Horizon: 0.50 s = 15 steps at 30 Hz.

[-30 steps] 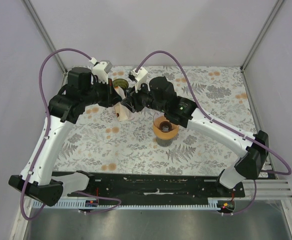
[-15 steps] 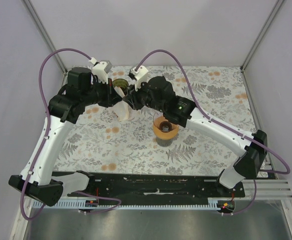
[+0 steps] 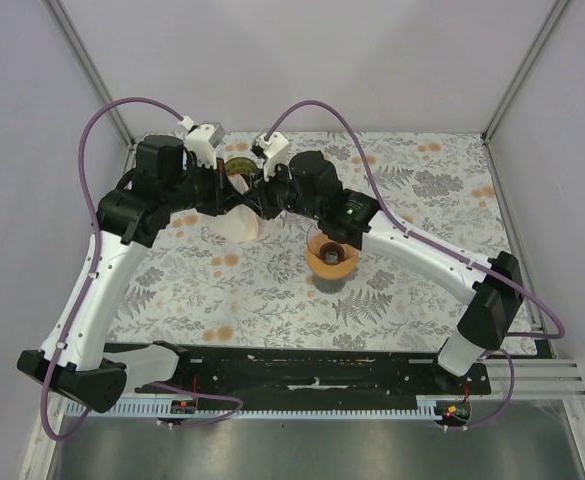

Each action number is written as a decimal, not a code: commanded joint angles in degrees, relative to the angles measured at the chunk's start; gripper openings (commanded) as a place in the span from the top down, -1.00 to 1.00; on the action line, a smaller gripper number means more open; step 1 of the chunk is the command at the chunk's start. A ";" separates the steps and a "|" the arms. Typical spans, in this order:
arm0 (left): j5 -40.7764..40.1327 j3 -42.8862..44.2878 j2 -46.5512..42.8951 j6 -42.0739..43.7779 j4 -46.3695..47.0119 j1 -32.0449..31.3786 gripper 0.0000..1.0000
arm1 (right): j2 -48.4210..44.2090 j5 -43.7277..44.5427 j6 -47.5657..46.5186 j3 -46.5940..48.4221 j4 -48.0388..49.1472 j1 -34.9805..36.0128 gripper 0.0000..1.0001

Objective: Place the coffee filter in the dripper
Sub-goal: Place the coffee filter in the coffee server.

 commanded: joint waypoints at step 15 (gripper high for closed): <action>-7.90 -1.44 0.07 6.94 2.29 -0.08 0.96 | -4.51 8.46 1.00 -5.56 7.20 -1.69 1.00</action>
